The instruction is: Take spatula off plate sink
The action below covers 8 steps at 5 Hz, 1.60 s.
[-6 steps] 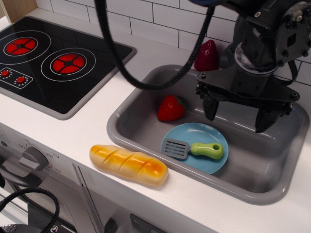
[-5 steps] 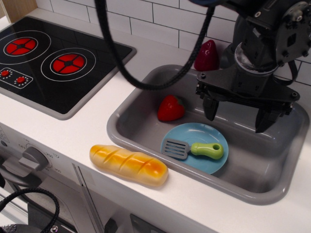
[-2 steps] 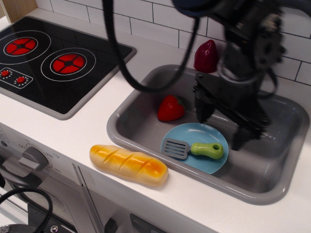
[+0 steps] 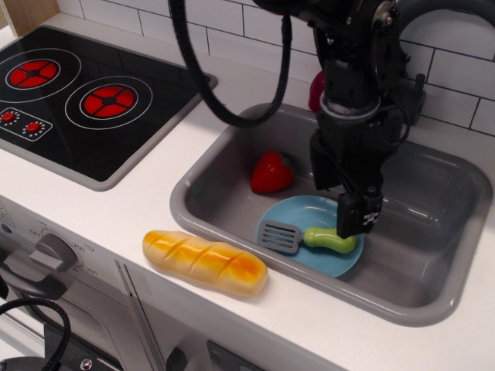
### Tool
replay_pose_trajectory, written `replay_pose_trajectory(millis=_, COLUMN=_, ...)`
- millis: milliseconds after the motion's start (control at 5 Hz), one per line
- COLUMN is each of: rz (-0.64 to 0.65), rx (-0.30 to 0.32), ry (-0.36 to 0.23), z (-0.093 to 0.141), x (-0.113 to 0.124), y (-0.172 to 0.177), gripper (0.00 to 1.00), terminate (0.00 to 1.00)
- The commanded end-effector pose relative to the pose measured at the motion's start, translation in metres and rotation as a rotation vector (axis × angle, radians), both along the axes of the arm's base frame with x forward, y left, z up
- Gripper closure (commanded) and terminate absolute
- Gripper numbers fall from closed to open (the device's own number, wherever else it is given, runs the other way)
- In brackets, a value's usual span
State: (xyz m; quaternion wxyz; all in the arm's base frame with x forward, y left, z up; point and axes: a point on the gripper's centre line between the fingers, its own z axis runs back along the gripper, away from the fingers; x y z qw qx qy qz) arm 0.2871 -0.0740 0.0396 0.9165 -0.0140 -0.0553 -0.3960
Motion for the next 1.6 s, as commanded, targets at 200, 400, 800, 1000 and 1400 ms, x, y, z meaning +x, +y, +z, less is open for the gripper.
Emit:
replay_pose_trajectory(millis=200, rz=-0.33, rx=0.004, ry=-0.075, z=-0.019, x=0.02, y=0.005, gripper=0.0, terminate=0.0)
replay_pose_trajectory(millis=400, rz=-0.354, rx=0.014, ry=-0.076, z=-0.023, x=0.02, y=0.006, gripper=0.0, terminate=0.0)
replay_pose_trajectory(millis=800, rz=-0.376, rx=0.013, ry=-0.068, z=-0.031, x=0.014, y=0.01, gripper=0.0, terminate=0.0)
replay_pose_trajectory(millis=1000, rz=-0.39, rx=0.022, ry=-0.076, z=-0.035, x=0.009, y=0.012, gripper=0.0, terminate=0.0)
replay_pose_trajectory(millis=1400, rz=-0.398, rx=0.038, ry=-0.058, z=-0.045, x=0.007, y=0.012, gripper=0.0, terminate=0.0)
